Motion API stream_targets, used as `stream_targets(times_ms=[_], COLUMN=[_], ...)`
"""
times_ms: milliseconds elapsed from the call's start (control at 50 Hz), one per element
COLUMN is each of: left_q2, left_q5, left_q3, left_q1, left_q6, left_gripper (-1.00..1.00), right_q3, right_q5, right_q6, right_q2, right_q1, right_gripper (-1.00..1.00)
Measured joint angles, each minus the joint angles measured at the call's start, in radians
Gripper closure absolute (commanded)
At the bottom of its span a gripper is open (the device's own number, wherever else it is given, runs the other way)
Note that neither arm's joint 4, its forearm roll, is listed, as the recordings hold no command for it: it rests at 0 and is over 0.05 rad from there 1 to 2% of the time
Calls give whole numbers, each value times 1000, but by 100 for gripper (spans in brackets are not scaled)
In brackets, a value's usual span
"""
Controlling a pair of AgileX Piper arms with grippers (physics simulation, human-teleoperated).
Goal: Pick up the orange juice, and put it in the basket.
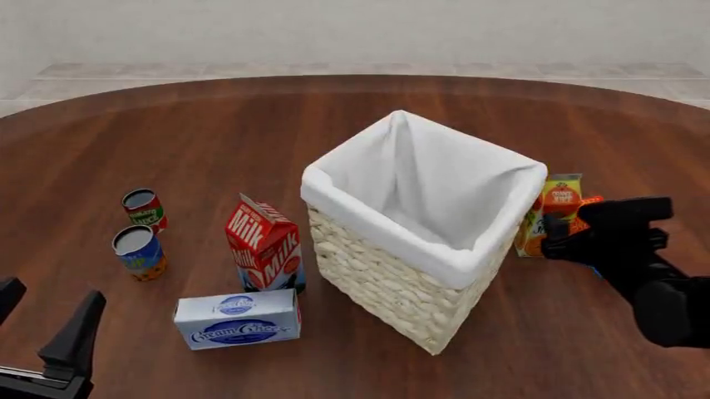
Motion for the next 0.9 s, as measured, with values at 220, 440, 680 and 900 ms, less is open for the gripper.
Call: stream_targets(times_ms=[220, 440, 680, 900], left_q2=[0, 0, 1, 1], left_q5=[4, 8, 10, 14], left_q3=[0, 0, 0, 0], left_q1=[-1, -5, -4, -7], left_q6=[-1, 2, 4, 5], left_gripper=[-100, -100, -100, -100], right_q3=[-2, -24, -58, -81], right_q5=[-30, -28, -15, -17], right_q6=[14, 22, 33, 33], right_q2=[48, 78, 103, 134], right_q1=[6, 10, 27, 28], right_gripper=[-100, -100, -100, -100])
